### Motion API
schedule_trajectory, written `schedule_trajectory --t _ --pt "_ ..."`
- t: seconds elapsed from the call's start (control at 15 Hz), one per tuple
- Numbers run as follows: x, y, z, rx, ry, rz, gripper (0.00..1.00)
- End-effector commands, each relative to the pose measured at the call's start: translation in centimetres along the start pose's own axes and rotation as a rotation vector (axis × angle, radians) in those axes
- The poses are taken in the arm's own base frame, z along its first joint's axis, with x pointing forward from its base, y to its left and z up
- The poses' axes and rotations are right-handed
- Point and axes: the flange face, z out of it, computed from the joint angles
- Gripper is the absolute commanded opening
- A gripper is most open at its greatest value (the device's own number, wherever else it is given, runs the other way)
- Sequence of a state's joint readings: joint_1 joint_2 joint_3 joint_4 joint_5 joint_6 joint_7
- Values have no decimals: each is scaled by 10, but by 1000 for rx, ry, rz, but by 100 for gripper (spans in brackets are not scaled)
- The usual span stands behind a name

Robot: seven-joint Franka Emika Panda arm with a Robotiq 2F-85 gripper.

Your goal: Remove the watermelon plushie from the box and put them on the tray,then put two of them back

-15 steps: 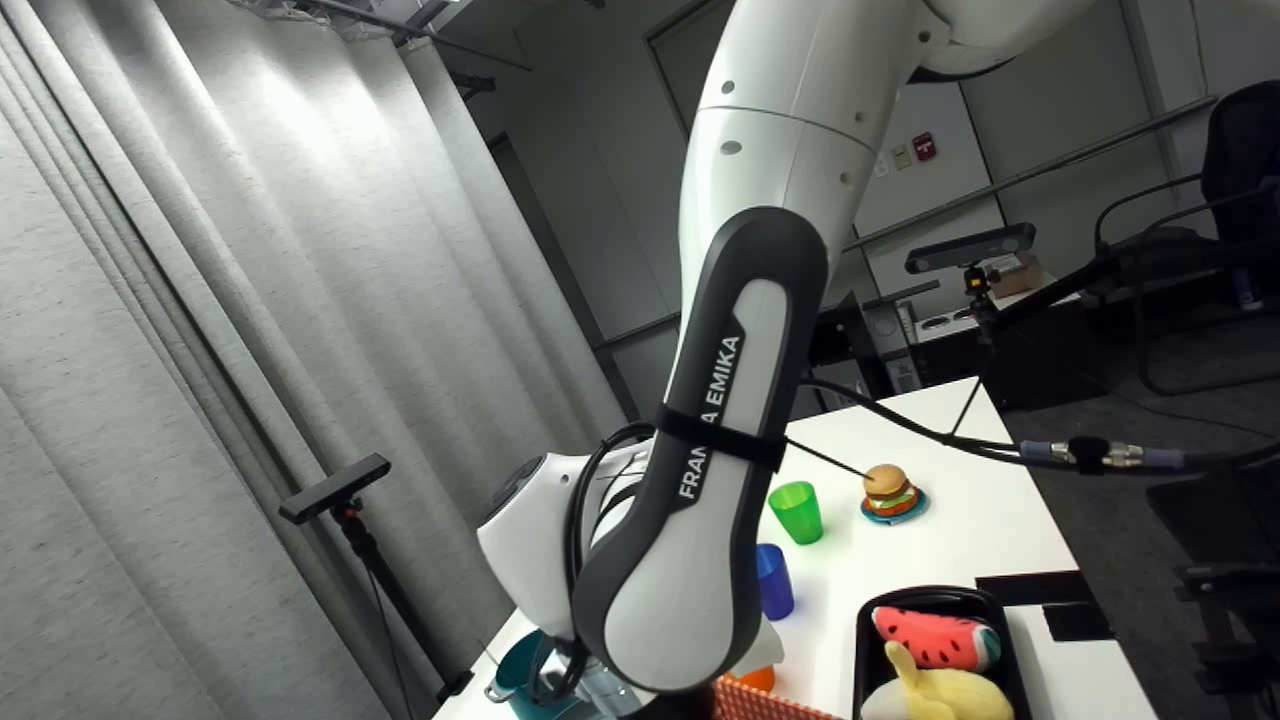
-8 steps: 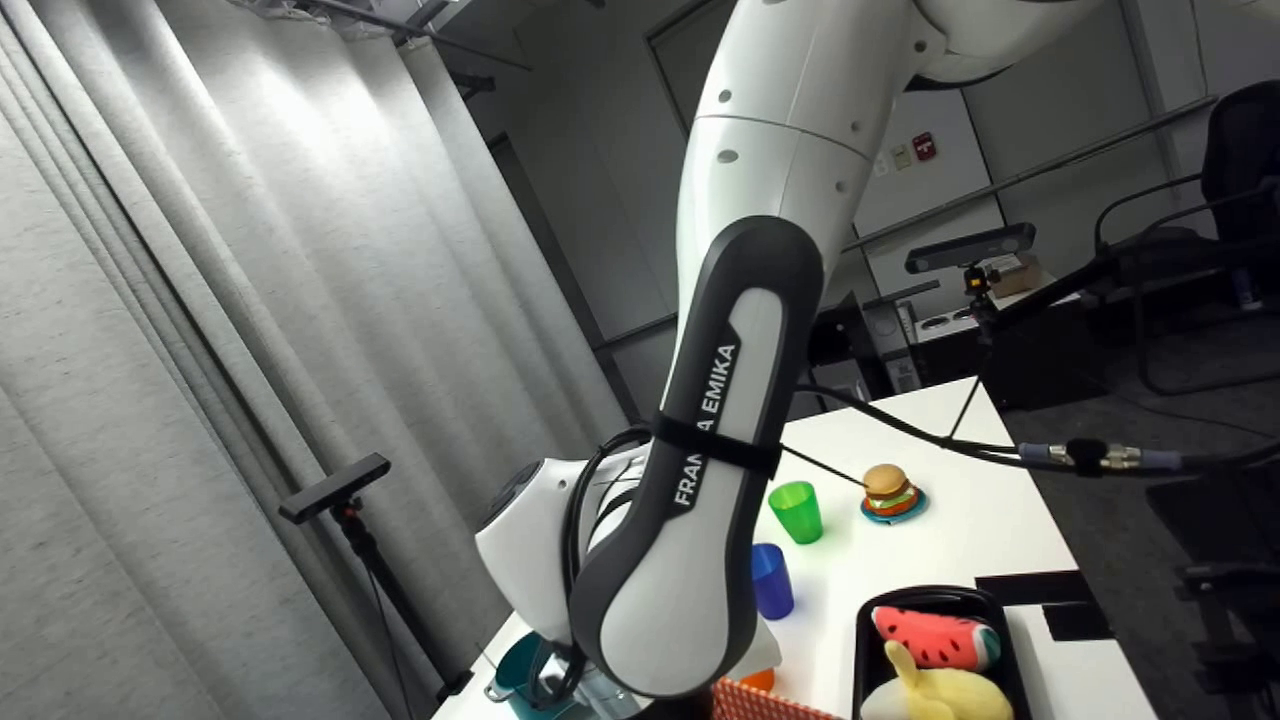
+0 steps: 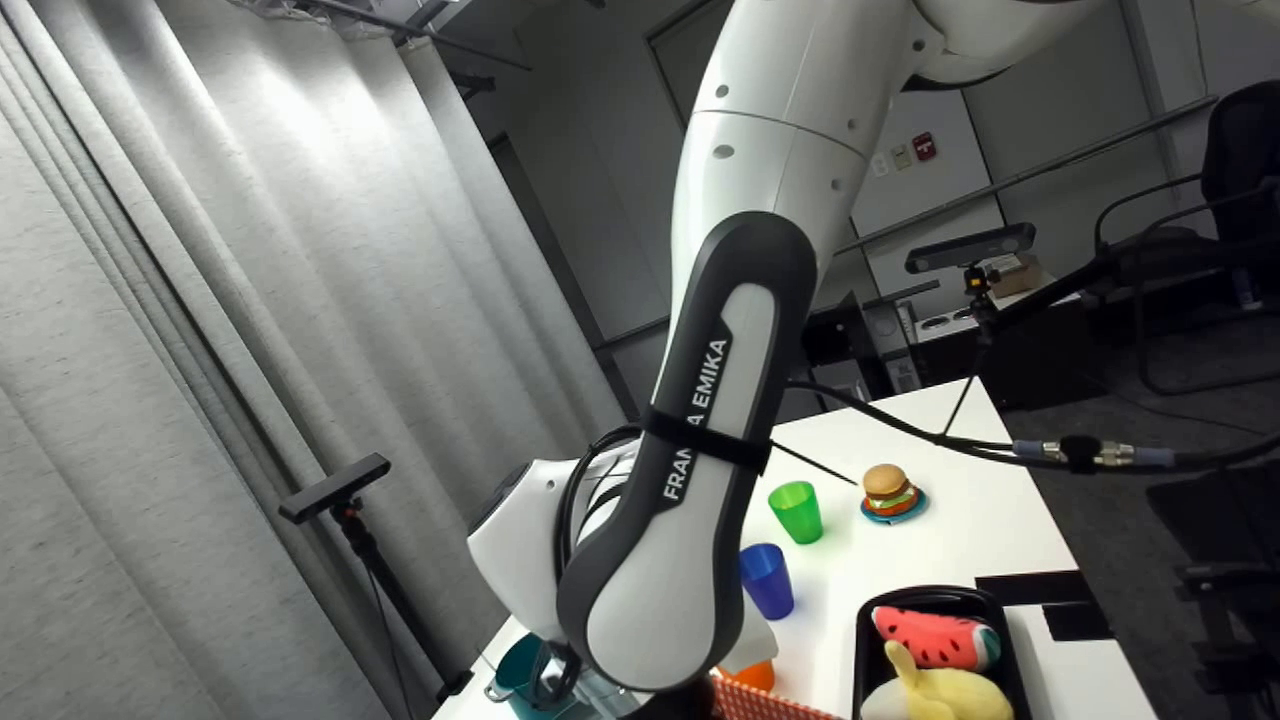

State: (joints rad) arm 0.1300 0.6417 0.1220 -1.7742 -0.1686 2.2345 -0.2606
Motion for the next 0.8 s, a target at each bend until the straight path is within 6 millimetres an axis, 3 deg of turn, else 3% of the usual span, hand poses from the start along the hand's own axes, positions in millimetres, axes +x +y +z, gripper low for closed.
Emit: schedule_trajectory --t 0.0,0.33,0.4,0.73 --pt "9 -1 -3 10 -7 20 100" --pt "9 -1 -3 15 -7 25 100" --pt "-17 14 36 19 -14 31 100" --pt "-35 30 78 40 -28 72 100"
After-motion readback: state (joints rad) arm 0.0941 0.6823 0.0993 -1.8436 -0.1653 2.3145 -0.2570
